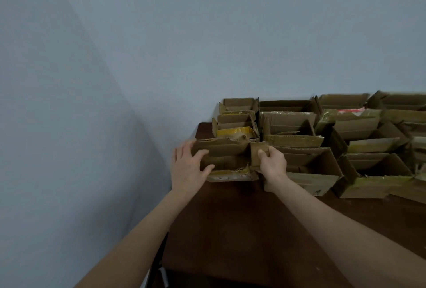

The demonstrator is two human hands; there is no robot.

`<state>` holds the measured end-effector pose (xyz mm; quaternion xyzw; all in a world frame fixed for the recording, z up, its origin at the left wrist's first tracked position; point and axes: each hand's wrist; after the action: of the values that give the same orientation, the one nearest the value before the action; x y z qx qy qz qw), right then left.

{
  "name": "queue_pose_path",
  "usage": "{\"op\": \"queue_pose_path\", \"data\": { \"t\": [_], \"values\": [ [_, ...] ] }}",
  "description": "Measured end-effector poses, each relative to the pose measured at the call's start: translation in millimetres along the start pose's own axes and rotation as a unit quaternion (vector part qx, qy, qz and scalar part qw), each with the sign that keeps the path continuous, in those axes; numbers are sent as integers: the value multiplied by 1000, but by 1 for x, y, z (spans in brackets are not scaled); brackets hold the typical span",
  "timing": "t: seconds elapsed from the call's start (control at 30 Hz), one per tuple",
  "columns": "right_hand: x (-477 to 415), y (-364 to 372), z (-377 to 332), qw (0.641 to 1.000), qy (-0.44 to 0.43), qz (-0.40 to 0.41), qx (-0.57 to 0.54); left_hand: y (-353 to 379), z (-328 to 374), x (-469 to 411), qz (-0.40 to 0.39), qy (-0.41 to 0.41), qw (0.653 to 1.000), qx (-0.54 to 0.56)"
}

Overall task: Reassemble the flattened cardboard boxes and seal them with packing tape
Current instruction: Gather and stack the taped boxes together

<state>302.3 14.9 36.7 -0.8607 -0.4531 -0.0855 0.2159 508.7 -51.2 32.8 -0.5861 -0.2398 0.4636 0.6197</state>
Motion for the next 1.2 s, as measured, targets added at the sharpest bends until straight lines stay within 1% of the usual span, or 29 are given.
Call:
{"op": "queue_pose_path", "data": {
  "t": [0.07, 0.1, 0.13, 0.17, 0.2, 0.23, 0.27, 0.33, 0.4, 0.47, 0.57, 0.67, 0.77, 0.83, 0.97, 1.03, 1.07, 1.1, 1.13, 1.17, 1.2],
  "values": [
    [-4, -5, 2, 998, 32, 9, -60, -2, -3, -1, -56, -65, 996, 1],
    [-5, -7, 2, 994, 48, 12, -99, -2, -3, 0, -86, -95, 991, 32],
    [-4, -11, 1, 989, 61, 13, -136, -1, -3, 0, -119, -124, 981, 94],
    [-3, -13, 0, 985, 68, 11, -159, 1, -2, 0, -152, -153, 960, 180],
    [-3, -15, 0, 984, 70, 6, -161, 3, -1, 1, -176, -175, 934, 257],
    [-3, -15, 0, 986, 68, 0, -153, 5, 0, 1, -185, -187, 913, 312],
    [-3, -14, 1, 988, 66, -7, -140, 5, 1, 1, -185, -193, 901, 341],
    [-5, -12, 2, 993, 56, -11, -101, 6, 3, -1, -173, -197, 897, 355],
    [-10, -12, 3, 999, 29, -9, -25, 7, 6, -4, -173, -200, 901, 343],
    [-13, -13, 3, 997, -4, -18, 81, 9, 12, -3, -189, -201, 905, 324],
    [-13, -15, 4, 979, -44, -38, 194, 17, 24, 1, -209, -202, 902, 319],
    [-13, -19, 7, 953, -89, -18, 287, 22, 30, 3, -193, -224, 902, 316],
    [-18, -25, 4, 953, -97, 3, 288, 22, 33, 0, -166, -235, 904, 317],
    [-22, -27, 1, 953, -106, 15, 283, 22, 37, -1, -162, -234, 904, 319],
    [-25, -29, 0, 954, -104, 27, 280, 25, 47, -5, -178, -216, 905, 320],
    [-26, -31, -1, 953, -97, 35, 285, 26, 49, -7, -187, -228, 901, 317],
    [-26, -32, -1, 949, -98, 40, 298, 27, 49, -8, -184, -236, 907, 296],
    [-26, -33, -1, 942, -102, 43, 318, 27, 49, -8, -178, -240, 921, 251],
    [-26, -34, -1, 935, -109, 43, 336, 27, 49, -9, -170, -229, 941, 182],
    [-26, -35, 1, 931, -117, 39, 344, 26, 50, -8, -159, -201, 962, 98],
    [-26, -36, 3, 930, -125, 29, 343, 25, 52, -7, -136, -152, 979, 20]
  ]
}}
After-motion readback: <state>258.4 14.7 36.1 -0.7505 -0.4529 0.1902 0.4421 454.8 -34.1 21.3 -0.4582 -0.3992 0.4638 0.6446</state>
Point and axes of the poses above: each hand's wrist, its own x-axis away from the middle knuckle, its own y-axis out of the palm, z = x × y, and after that the axes turned 5 degrees about -z, right-handed
